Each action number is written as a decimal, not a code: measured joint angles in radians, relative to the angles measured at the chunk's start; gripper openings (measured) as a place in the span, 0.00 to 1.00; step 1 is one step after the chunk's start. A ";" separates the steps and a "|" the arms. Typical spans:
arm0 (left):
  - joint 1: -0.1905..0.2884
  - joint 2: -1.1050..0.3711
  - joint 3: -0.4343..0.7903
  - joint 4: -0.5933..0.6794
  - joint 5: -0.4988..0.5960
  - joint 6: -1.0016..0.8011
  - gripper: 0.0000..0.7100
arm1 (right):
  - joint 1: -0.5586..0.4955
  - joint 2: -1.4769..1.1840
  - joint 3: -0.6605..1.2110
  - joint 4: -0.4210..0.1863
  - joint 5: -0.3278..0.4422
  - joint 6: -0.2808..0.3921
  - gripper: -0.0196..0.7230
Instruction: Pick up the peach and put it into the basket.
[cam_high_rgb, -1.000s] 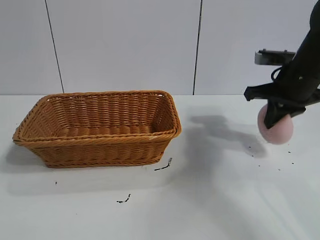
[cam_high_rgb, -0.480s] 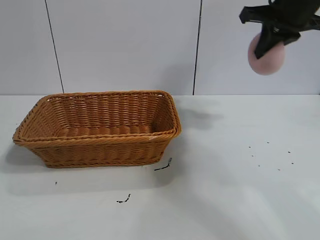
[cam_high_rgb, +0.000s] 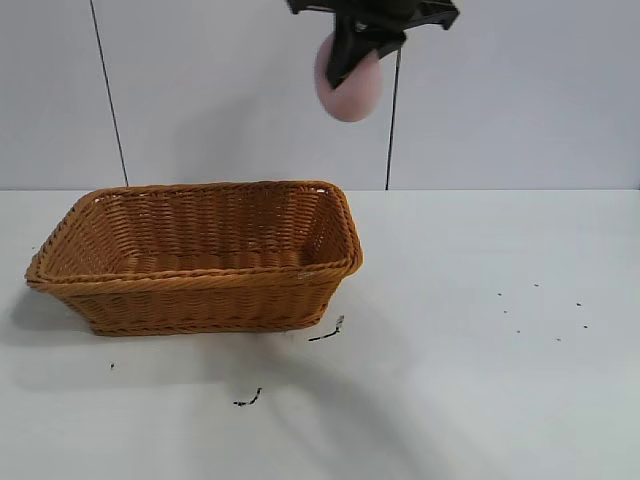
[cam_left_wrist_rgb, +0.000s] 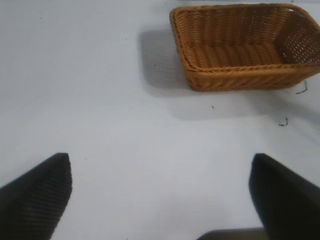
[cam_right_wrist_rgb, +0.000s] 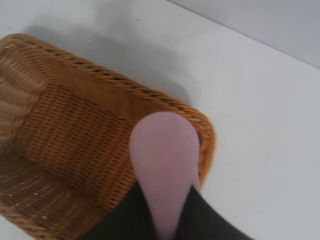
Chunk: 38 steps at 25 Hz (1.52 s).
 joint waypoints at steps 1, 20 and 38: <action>0.000 0.000 0.000 0.000 0.000 0.000 0.98 | 0.023 0.011 0.000 0.000 -0.011 0.000 0.03; 0.000 0.000 0.000 0.000 0.000 0.000 0.98 | 0.140 0.295 -0.001 -0.048 -0.227 0.001 0.47; 0.000 0.000 0.000 0.000 0.000 0.000 0.98 | 0.010 0.286 -0.407 -0.060 0.104 0.063 0.96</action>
